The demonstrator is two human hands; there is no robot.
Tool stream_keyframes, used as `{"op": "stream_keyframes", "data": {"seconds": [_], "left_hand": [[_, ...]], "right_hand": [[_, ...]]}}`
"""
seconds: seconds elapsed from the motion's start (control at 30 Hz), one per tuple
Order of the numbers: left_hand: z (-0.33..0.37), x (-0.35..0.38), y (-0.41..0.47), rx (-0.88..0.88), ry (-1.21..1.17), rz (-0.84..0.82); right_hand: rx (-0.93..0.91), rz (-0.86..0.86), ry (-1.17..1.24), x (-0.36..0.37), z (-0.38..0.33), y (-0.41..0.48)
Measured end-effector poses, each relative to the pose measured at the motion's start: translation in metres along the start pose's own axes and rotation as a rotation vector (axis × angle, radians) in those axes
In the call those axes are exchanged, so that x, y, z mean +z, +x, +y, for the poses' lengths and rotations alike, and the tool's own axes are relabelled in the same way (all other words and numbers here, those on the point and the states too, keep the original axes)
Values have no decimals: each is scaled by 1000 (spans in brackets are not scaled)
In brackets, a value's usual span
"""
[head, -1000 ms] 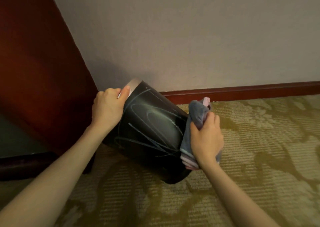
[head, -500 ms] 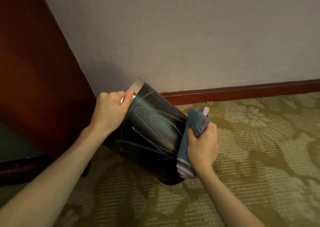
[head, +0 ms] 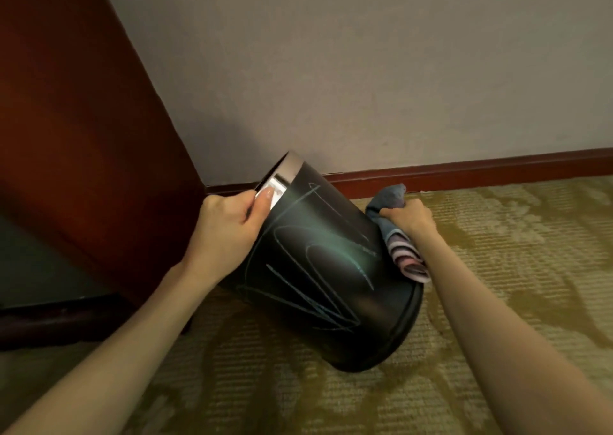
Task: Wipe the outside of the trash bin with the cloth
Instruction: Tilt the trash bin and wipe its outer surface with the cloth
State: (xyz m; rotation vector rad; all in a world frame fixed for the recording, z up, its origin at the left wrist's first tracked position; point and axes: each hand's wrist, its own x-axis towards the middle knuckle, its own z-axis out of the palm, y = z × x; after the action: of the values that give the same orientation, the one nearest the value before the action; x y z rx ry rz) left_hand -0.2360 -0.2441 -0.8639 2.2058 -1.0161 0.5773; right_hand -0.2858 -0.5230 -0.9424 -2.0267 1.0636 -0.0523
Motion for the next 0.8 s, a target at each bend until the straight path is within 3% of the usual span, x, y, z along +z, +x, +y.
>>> {"op": "stream_keyframes", "data": {"seconds": [0.17,0.5,0.8], "left_hand": [[7,5,5,-56,75,-21],[-9,9,16,-179,105,-9],[0,13,21,-197,106,-18]], "right_hand": [[-74,168,-40,0,2,-20],[-449,561,114,29,-11,-108],[-582,639,225,67,22,-155]]}}
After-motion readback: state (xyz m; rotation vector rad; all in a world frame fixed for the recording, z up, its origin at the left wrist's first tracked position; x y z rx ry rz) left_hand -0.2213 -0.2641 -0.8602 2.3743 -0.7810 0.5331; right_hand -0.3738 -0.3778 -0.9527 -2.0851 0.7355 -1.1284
